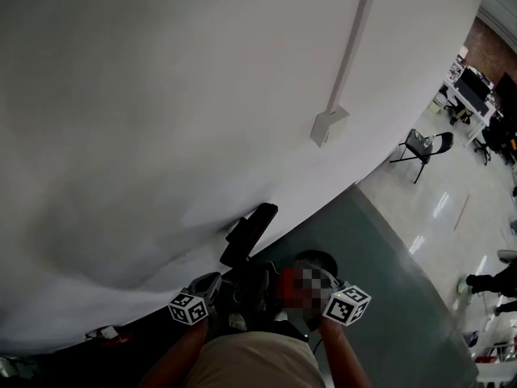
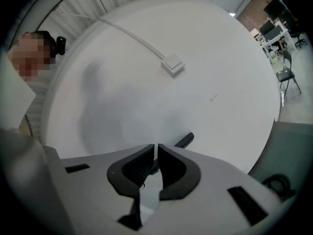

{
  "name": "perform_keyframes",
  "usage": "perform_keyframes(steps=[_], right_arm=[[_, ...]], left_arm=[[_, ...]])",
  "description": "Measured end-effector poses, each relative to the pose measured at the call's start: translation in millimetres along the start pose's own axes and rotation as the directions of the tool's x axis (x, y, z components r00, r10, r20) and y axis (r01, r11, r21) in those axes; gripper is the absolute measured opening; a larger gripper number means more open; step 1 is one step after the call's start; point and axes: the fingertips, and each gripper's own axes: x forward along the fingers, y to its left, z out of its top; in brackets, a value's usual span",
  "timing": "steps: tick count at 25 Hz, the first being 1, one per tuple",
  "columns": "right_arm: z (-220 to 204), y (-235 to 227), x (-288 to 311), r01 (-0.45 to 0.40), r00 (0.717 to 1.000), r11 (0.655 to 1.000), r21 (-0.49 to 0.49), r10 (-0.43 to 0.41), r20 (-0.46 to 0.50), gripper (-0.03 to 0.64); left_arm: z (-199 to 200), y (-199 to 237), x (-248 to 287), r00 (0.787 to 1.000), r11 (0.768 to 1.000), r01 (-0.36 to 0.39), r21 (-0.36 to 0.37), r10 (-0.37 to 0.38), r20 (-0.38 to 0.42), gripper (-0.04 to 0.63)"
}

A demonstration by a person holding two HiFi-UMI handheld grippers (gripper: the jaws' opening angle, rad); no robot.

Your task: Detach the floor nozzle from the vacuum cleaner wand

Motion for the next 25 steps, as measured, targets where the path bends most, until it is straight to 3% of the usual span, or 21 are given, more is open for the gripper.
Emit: perform_keyframes(steps=[6,8,12,16,18,21,25], right_arm=[[-3,-7,13,-0.094,0.994,0.991,0.091,0.098,-0.041,0.026],[-9,-11,17,-0.127,0.989,0.983,0.136,0.137,-0.064,0.101],[-21,-26,39,-0.155,0.981,0.944,0.292,0.181,-0.065,0.170],[-46,-26,58,-0.135,0.979,0.841,0.523,0.193,-0.058,0.176],[-51,-26,68,-0.109,0.982,0.837,0.536,0.173,-0.071,0.176],[-47,-10,90,-0.136,0.982,0.814,0.564,0.186,-0.031,0.192],[-45,-26,116,-0.048,0.992,0.818,0.574,0.105,-0.065,0.262]], left_arm=[[-14,11,-11,0.986,0.988,-0.130,0.087,0.138,-0.094,0.008],[-17,11,-12,0.979,0.982,-0.154,0.109,0.166,-0.115,0.008],[-23,24,1,0.966,0.970,-0.184,0.160,0.209,-0.154,0.012],[-33,33,22,0.975,0.980,-0.141,0.139,0.162,-0.155,0.077],[-36,34,36,0.981,0.987,-0.102,0.127,0.121,-0.149,0.102],[-38,46,50,0.984,0.991,-0.084,0.106,0.099,-0.151,0.110],[-51,64,79,0.975,0.990,-0.079,0.118,0.101,-0.198,0.142]])
